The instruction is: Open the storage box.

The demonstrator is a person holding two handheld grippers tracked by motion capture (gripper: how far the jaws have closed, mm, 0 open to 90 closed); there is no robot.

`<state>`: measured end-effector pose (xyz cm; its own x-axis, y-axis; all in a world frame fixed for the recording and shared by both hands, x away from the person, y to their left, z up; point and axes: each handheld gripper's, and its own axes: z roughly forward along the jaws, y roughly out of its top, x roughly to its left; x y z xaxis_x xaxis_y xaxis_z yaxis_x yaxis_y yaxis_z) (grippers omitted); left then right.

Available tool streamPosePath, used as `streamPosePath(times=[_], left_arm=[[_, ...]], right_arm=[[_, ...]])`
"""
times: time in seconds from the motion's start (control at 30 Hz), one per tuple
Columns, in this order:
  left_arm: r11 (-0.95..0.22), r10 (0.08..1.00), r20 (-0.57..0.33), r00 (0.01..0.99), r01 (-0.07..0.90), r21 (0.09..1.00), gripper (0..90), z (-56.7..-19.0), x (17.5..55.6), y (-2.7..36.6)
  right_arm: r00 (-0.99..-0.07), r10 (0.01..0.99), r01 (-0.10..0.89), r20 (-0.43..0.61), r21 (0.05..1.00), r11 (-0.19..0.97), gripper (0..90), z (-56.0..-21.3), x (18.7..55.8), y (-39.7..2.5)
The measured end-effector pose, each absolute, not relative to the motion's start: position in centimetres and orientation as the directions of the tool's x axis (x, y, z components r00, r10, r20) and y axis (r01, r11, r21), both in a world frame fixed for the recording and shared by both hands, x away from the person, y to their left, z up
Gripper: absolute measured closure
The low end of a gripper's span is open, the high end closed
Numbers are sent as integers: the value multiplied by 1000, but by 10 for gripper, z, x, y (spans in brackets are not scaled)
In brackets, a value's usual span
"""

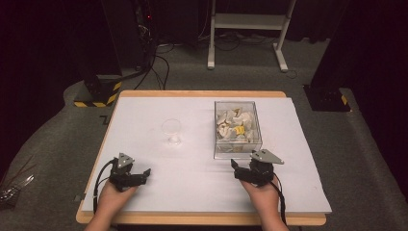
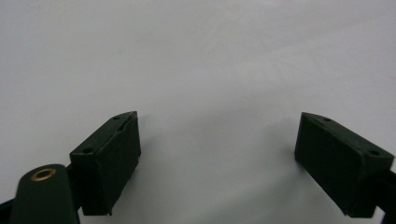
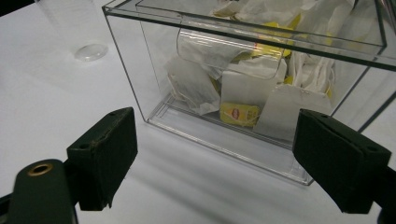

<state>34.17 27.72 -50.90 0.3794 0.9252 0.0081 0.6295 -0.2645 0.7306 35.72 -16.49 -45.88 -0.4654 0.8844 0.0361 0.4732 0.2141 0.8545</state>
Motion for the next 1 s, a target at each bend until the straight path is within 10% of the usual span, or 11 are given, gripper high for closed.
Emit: streamPosePath(times=[1.0], left_arm=[[-268, 925, 13, 380, 627, 731, 151, -509, 341, 277]], right_arm=[[-448, 892, 446, 64, 880, 161, 339, -457, 380, -157]])
